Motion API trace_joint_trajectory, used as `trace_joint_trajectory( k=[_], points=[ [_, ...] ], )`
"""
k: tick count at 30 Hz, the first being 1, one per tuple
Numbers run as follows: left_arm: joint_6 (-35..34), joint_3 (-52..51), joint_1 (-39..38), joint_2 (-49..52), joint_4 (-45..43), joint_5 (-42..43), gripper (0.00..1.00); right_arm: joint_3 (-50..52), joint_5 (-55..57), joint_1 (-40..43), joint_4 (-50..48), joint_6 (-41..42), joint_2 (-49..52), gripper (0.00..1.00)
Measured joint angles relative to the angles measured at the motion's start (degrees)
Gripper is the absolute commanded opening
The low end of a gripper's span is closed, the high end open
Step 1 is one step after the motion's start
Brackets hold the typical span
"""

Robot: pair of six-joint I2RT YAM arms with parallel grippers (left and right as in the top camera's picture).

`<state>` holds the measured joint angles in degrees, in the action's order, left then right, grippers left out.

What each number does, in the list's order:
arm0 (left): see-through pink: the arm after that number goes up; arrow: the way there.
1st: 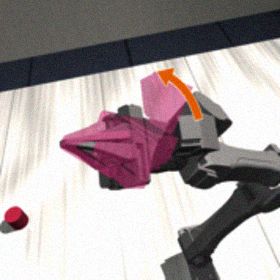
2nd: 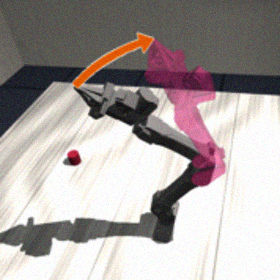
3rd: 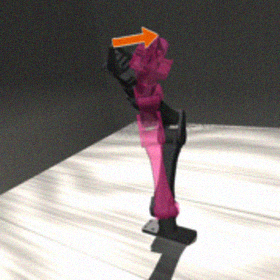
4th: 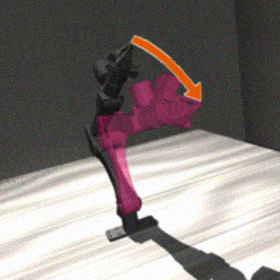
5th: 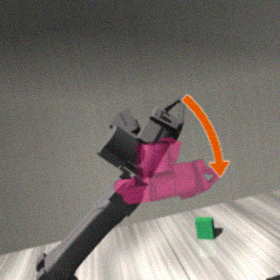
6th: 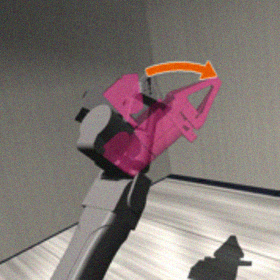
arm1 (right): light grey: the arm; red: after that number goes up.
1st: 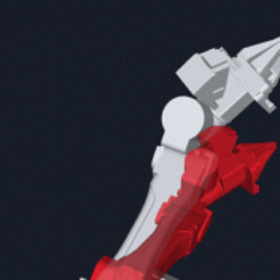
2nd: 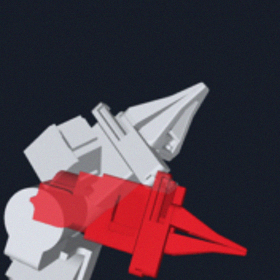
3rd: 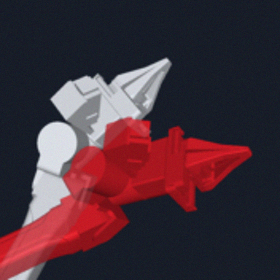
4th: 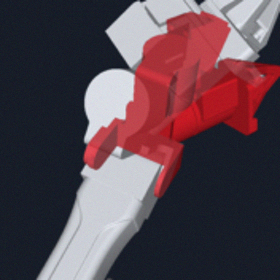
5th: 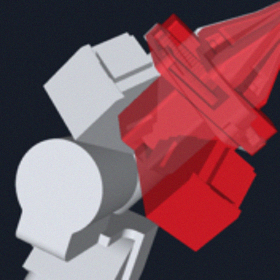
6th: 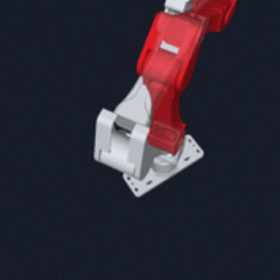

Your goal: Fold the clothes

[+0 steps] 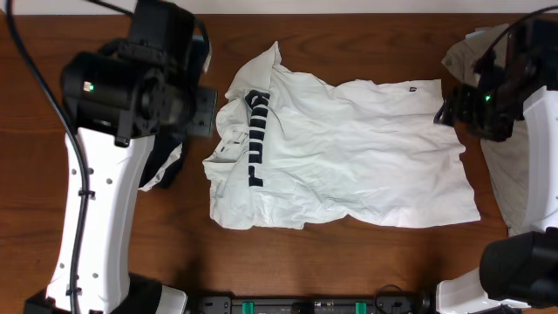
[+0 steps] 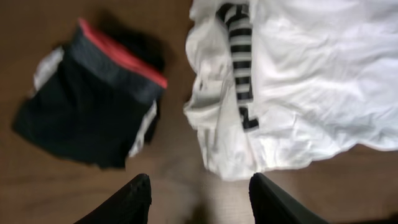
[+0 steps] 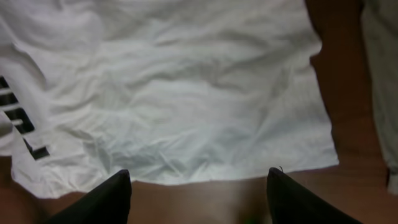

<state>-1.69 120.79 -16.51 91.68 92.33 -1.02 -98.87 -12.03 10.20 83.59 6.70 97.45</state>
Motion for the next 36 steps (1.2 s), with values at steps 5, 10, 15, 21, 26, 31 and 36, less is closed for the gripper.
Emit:
trace_joint_trajectory(
  k=[5,10,15,21,26,31,36],
  points=[
    [-2.99,-11.98,0.0,-9.42,0.0,0.26,0.54,0.87,-1.05,-0.57,3.48,-1.2,-0.15,0.65],
    [-7.21,-28.87,0.02,-22.49,-1.95,0.52,0.6,1.55,-1.99,-2.34,2.75,-1.75,-2.6,0.7],
    [-8.68,-45.4,0.0,-26.14,-18.86,0.79,0.6,1.73,-2.64,-3.78,-5.7,-0.74,-5.4,0.52],
    [-8.72,-54.69,0.0,-19.76,-32.81,3.65,0.52,8.96,-3.45,-6.36,-22.82,3.15,-5.35,0.09],
    [-7.21,-54.77,0.0,-13.68,-37.99,7.85,0.48,16.9,-0.39,-9.16,-31.43,6.25,-1.84,0.25],
    [-6.38,-54.77,-0.24,-6.05,-38.12,13.25,0.45,18.29,2.93,-8.0,-30.73,8.11,3.45,0.33],
    [-4.81,-54.77,-2.12,-2.8,-36.28,15.74,0.45,18.43,6.36,-1.97,-24.68,8.81,4.17,0.42]
  ],
)
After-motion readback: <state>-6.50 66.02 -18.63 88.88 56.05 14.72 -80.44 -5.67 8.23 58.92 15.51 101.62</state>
